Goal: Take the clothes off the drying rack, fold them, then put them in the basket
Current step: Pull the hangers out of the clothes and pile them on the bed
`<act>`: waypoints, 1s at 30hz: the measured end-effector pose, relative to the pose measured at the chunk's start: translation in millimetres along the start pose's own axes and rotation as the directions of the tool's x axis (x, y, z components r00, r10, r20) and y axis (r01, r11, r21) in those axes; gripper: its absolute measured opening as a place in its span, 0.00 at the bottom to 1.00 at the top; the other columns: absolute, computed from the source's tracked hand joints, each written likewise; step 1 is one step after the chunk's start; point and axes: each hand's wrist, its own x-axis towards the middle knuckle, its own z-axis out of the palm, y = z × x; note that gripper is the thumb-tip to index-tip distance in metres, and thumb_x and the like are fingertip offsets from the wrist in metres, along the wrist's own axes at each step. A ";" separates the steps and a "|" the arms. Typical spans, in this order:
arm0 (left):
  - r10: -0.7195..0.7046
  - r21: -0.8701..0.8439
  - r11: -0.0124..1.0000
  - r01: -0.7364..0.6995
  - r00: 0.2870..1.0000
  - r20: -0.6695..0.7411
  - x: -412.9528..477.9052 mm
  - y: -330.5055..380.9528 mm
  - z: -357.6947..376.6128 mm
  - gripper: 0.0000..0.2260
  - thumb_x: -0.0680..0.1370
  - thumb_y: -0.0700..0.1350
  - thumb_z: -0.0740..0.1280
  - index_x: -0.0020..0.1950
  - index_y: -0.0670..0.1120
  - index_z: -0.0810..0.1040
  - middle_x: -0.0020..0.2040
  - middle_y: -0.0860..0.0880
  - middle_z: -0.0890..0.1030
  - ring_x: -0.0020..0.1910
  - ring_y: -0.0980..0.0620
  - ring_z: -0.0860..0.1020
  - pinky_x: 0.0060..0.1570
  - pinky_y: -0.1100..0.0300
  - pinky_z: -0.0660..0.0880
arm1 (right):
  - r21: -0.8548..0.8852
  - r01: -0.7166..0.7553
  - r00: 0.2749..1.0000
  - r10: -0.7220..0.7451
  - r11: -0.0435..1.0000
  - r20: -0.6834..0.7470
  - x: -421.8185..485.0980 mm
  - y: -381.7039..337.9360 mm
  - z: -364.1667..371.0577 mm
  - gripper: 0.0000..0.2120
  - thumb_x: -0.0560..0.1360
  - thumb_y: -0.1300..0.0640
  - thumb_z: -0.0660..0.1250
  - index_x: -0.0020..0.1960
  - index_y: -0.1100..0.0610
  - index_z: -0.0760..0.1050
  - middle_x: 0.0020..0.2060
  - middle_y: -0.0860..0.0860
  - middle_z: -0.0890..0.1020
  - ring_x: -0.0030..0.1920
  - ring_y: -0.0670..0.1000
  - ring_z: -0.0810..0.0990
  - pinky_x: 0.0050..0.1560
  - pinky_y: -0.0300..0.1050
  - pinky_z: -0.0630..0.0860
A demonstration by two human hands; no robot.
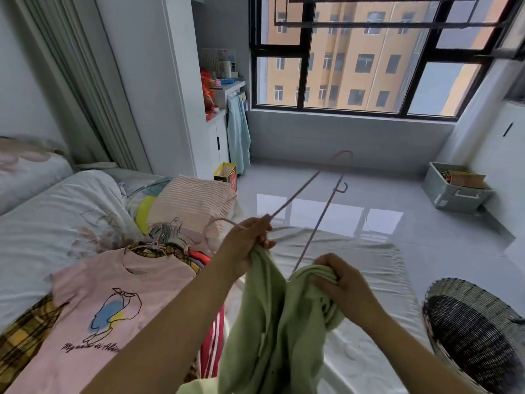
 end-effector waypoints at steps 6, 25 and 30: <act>0.155 0.181 0.970 -0.160 0.987 0.045 -3.8 -16.7 54.5 0.05 0.75 0.37 0.67 0.39 0.42 0.75 0.24 0.54 0.74 0.25 0.58 0.73 0.44 0.56 0.74 | -0.055 -0.093 0.996 0.093 0.994 0.000 3.6 -15.4 45.1 0.12 0.74 0.55 0.68 0.54 0.46 0.69 0.39 0.38 0.75 0.39 0.36 0.75 0.44 0.26 0.70; 0.172 0.563 0.818 -0.116 0.984 -0.046 70.4 -9.3 73.9 0.05 0.74 0.35 0.68 0.40 0.43 0.76 0.28 0.47 0.73 0.22 0.59 0.71 0.21 0.70 0.65 | 0.202 -0.389 0.875 0.292 0.899 0.386 -73.6 5.0 -147.8 0.19 0.59 0.40 0.75 0.27 0.52 0.71 0.24 0.45 0.67 0.27 0.44 0.65 0.30 0.36 0.63; 0.113 0.767 0.640 -0.037 0.992 -0.047 83.2 -85.3 53.3 0.07 0.76 0.32 0.62 0.50 0.40 0.77 0.33 0.48 0.77 0.31 0.57 0.74 0.28 0.68 0.68 | 0.146 -0.502 0.822 0.418 0.852 0.386 -40.4 65.9 -157.1 0.19 0.65 0.45 0.72 0.39 0.62 0.75 0.32 0.50 0.75 0.33 0.47 0.73 0.37 0.39 0.71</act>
